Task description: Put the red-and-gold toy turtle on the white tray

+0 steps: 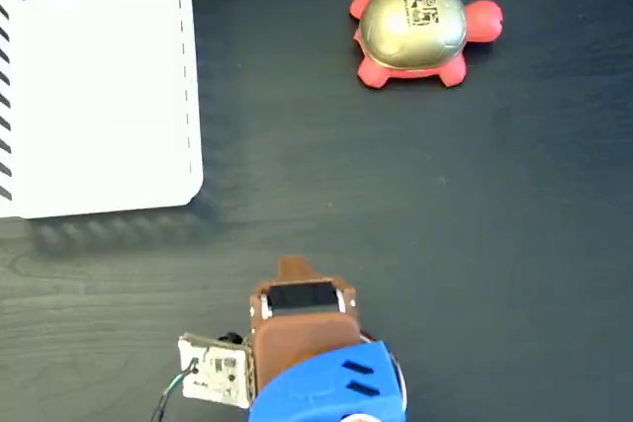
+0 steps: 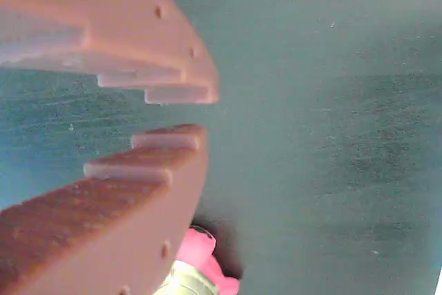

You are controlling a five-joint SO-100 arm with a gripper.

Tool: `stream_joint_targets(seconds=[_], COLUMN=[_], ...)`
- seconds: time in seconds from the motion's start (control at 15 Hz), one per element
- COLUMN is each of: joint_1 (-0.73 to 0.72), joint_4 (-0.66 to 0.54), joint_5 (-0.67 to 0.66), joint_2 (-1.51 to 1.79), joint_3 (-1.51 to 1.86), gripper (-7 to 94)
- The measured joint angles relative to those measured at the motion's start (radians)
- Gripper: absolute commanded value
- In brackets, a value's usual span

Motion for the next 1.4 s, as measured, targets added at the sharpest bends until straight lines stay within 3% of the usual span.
stream_joint_targets(seconds=[0.73, 0.93, 1.07, 1.2, 1.4], joint_1=[0.012, 0.012, 0.04, 0.127, 0.224], joint_4=[-0.028, -0.172, -0.206, -0.206, -0.097], joint_5=[0.023, -0.029, -0.055, -0.101, -0.201], joint_2=[-0.067, -0.383, -0.641, -0.919, -1.298], joint_3=[-0.002, -0.074, -0.256, -0.494, -0.93], gripper=[0, 0, 0, 0, 0])
